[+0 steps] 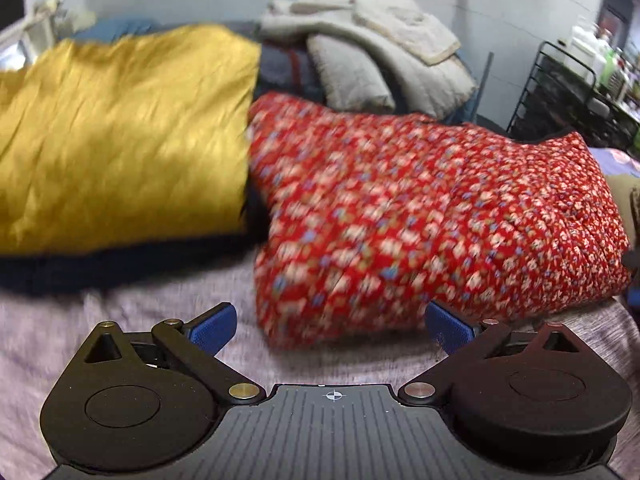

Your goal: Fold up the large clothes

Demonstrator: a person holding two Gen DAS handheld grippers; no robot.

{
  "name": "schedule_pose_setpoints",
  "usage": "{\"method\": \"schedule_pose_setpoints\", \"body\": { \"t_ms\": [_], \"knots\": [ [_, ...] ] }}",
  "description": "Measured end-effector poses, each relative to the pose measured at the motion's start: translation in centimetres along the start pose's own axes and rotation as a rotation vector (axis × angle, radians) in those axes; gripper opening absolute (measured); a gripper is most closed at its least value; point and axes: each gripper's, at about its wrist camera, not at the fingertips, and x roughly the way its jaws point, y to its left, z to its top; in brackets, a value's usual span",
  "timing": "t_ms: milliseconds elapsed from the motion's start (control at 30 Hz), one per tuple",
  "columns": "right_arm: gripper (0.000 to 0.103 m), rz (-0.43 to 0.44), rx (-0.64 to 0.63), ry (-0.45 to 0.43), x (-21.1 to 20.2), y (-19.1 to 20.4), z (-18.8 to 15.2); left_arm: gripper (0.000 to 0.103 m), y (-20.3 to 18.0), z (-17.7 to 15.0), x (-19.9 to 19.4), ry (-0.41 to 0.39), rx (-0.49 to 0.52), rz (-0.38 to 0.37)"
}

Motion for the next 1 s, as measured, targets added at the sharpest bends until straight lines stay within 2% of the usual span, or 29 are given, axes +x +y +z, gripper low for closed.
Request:
{"method": "schedule_pose_setpoints", "body": {
  "t_ms": [133,267,467,667,767,867,1000],
  "knots": [
    [0.103,0.021,0.164,0.02,-0.1,-1.9,-1.2,0.103,0.4,0.2,0.3,-0.006,-0.028,0.005],
    [0.103,-0.004,0.158,-0.014,-0.8,-1.9,-0.4,0.103,1.0,1.9,0.7,-0.03,-0.043,-0.014],
    [0.103,-0.029,0.183,-0.02,-0.1,-3.5,2.1,0.103,2.6,3.8,4.0,0.034,-0.079,-0.04],
    [0.103,0.017,0.301,-0.01,1.5,-6.4,2.5,0.103,4.1,4.7,6.6,0.087,-0.127,-0.133],
    [0.103,0.059,0.375,-0.046,2.3,-7.8,2.7,0.103,4.4,5.4,7.8,0.112,-0.138,-0.183],
    [0.103,0.047,0.456,-0.039,4.1,-9.2,2.5,0.103,4.7,6.0,9.3,0.127,-0.147,-0.24],
    [0.103,0.092,0.48,-0.095,5.4,-10.2,2.0,0.103,4.9,6.7,11.0,0.123,-0.139,-0.278]
  ]
}}
